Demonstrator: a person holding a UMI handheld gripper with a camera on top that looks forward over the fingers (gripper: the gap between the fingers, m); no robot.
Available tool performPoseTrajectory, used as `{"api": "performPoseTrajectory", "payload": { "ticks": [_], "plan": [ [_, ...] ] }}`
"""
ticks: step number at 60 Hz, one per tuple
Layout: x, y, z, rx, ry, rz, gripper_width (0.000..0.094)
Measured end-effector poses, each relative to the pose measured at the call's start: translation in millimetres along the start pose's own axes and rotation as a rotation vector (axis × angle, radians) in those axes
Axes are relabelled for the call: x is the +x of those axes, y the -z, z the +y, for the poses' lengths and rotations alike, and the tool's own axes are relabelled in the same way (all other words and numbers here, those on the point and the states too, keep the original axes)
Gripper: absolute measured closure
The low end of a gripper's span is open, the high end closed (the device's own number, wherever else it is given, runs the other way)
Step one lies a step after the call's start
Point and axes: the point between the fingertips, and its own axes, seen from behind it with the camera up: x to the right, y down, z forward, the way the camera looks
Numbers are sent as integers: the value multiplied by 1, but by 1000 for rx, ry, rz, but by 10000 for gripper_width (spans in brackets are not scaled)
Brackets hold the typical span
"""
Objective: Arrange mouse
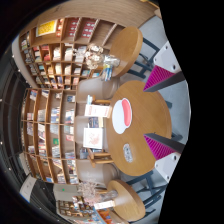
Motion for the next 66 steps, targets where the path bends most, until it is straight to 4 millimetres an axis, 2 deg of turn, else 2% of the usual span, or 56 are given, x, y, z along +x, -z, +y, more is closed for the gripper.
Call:
{"api": "performPoseTrajectory", "payload": {
  "ticks": [7, 8, 9, 12, 31, 38, 42, 50, 66],
  "plan": [
    [-39, -17, 1, -9, 21, -25, 82],
    [-32, -9, 1, -11, 24, -36, 82],
    [-54, -18, 4, -11, 23, -39, 82],
    [-75, -23, 6, -15, 25, -59, 85],
    [-201, -35, 24, -46, 87, -194, 79],
    [-238, -51, 30, -62, 98, -227, 81],
    [-251, -65, 30, -60, 104, -231, 82],
    [-264, -103, 29, -66, 100, -219, 80],
    [-263, -186, 33, -117, 78, -158, 82]
  ]
}}
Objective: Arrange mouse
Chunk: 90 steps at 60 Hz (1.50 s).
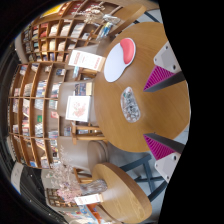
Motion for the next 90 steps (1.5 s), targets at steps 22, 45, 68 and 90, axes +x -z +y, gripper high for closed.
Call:
{"api": "performPoseTrajectory", "payload": {
  "ticks": [22, 45, 68, 90],
  "plan": [
    [3, -66, -20, -65, -73, -4, 75],
    [-11, -118, -53, -82, -46, -50, 108],
    [-6, -115, -65, -66, -24, -60, 553],
    [145, -90, -201, 123, -36, 5, 555]
  ]
}}
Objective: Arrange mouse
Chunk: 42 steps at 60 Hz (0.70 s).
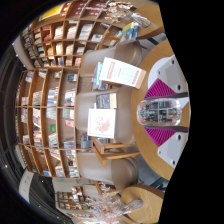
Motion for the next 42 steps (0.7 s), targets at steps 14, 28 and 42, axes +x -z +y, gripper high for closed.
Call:
{"api": "performPoseTrajectory", "payload": {
  "ticks": [14, 28, 42],
  "plan": [
    [111, -64, 53, -91, -29, 79, 555],
    [129, -96, 111, -160, -66, 65, 541],
    [134, -100, 120, -154, -60, 79, 436]
  ]
}}
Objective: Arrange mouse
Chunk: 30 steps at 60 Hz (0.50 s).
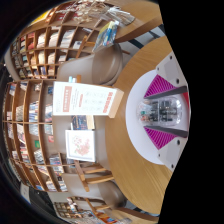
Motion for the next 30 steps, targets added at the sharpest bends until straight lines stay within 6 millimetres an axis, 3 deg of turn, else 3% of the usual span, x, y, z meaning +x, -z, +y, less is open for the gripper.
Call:
{"api": "performPoseTrajectory", "payload": {
  "ticks": [8, 16, 22, 30],
  "plan": [
    [1, 2, -1, -1, 17, 26, 89],
    [1, 27, -4, 2, 19, 36, 86],
    [1, 76, -5, 8, -3, 47, 83],
    [-3, 167, 3, 30, -28, 48, 86]
  ]
}}
